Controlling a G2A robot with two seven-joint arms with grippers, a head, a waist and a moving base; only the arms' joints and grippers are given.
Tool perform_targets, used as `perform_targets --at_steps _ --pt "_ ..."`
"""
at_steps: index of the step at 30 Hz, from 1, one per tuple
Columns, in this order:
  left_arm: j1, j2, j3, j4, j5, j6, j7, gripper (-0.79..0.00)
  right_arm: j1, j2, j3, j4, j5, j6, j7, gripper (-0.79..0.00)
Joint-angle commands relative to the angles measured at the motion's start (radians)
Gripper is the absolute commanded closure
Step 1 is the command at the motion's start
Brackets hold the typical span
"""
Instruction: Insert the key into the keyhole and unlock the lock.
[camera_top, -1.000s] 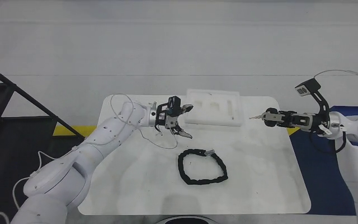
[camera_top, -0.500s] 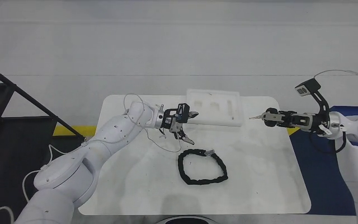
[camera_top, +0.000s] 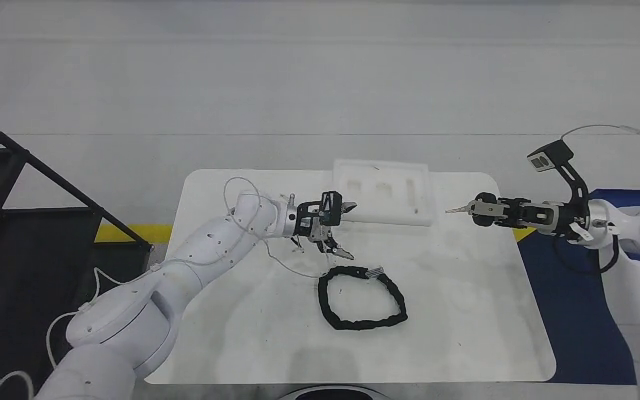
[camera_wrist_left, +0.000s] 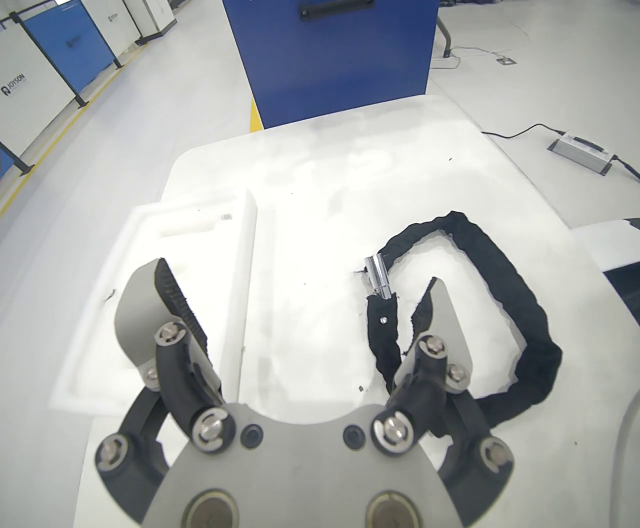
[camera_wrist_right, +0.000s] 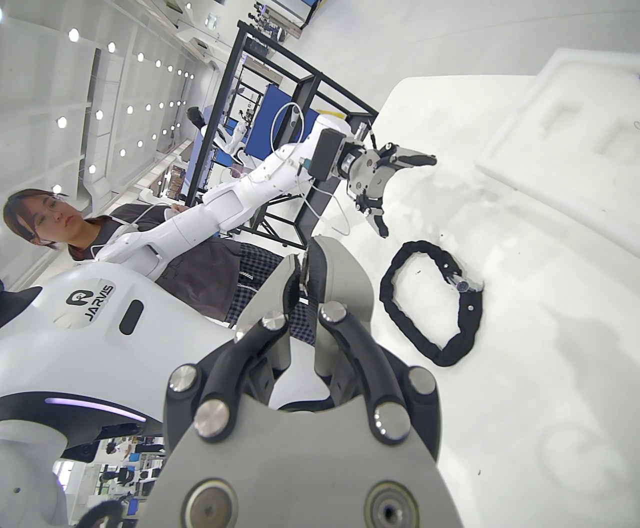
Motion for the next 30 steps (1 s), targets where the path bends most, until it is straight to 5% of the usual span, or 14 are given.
perform_targets --at_steps 1,10,30 --pt "0.021 -0.008 0.002 -0.004 0.010 0.080 -0.056 -0.785 0.000 0.000 0.000 0.000 0.000 0.000 0.000 0.000" --pt "0.102 -0.056 0.034 0.023 -0.009 0.133 -0.023 -0.785 0.000 0.000 0.000 0.000 0.000 0.000 0.000 0.000" --pt "0.073 -0.195 0.108 0.257 0.045 0.052 0.062 -0.785 0.000 0.000 0.000 0.000 0.000 0.000 0.000 0.000"
